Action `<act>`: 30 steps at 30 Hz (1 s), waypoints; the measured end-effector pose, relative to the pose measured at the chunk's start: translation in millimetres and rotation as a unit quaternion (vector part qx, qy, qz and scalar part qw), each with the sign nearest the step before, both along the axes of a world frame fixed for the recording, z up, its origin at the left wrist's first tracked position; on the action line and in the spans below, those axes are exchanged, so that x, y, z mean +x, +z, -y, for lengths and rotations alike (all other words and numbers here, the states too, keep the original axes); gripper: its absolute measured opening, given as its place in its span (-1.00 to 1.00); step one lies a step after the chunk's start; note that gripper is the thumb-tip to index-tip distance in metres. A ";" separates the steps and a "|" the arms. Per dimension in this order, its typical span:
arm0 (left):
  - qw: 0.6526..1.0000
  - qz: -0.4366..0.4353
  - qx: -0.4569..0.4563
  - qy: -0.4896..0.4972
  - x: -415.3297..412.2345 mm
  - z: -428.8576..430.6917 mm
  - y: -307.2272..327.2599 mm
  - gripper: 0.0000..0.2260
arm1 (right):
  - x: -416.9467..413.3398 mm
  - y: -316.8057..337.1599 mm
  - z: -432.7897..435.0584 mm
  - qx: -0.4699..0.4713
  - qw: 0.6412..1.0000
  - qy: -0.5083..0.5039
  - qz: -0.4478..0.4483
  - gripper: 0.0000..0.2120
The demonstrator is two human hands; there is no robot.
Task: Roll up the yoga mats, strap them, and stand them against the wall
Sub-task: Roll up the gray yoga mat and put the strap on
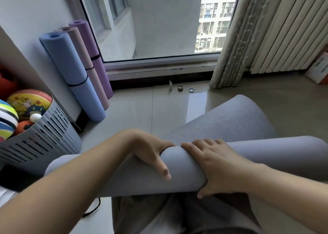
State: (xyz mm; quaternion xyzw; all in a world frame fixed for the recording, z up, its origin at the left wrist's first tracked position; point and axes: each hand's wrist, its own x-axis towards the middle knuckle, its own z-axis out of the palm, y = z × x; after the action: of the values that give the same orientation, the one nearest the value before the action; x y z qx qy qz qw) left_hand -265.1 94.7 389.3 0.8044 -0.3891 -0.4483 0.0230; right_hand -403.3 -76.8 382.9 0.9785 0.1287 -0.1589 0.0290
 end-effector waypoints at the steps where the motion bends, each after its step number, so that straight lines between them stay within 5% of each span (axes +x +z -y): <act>1: 1.000 0.021 -0.007 0.003 1.2 -0.6 2.0 -0.16 | 9.7 0.9 4.1 0.013 1.000 -0.011 -0.014 0.09; 7: 0.941 0.322 -0.105 -0.024 -50.6 -11.3 -12.0 -0.10 | 71.8 15.3 21.4 0.123 0.973 -0.064 -0.183 -0.04; 10: 0.909 0.406 -0.097 -0.009 -58.7 -9.9 -33.8 -0.03 | 71.6 19.7 17.3 0.066 0.982 -0.065 -0.163 0.06; 13: 0.902 0.409 -0.137 0.003 -47.4 -14.5 -34.7 -0.06 | 42.4 7.9 8.7 -0.038 0.999 -0.011 0.002 0.17; 17: 0.906 0.393 -0.158 0.000 -40.1 -12.5 -29.1 -0.09 | 29.2 -5.0 5.5 -0.009 0.997 -0.010 0.082 -0.01; 24: 0.906 0.369 -0.207 -0.028 -55.9 -24.9 11.6 -0.12 | 12.6 46.5 5.1 0.007 0.998 0.011 0.053 -0.14; 30: 0.966 0.203 -0.157 -0.010 -63.0 -23.5 -7.6 -0.19 | -1.6 17.0 1.0 0.033 0.997 -0.011 -0.062 0.04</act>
State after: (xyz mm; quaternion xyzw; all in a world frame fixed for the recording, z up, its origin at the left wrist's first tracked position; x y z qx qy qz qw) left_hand -328.1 118.2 381.7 0.8611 -0.4590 -0.2089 0.0647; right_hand -404.9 -77.8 400.0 0.9684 0.1248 -0.2156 -0.0134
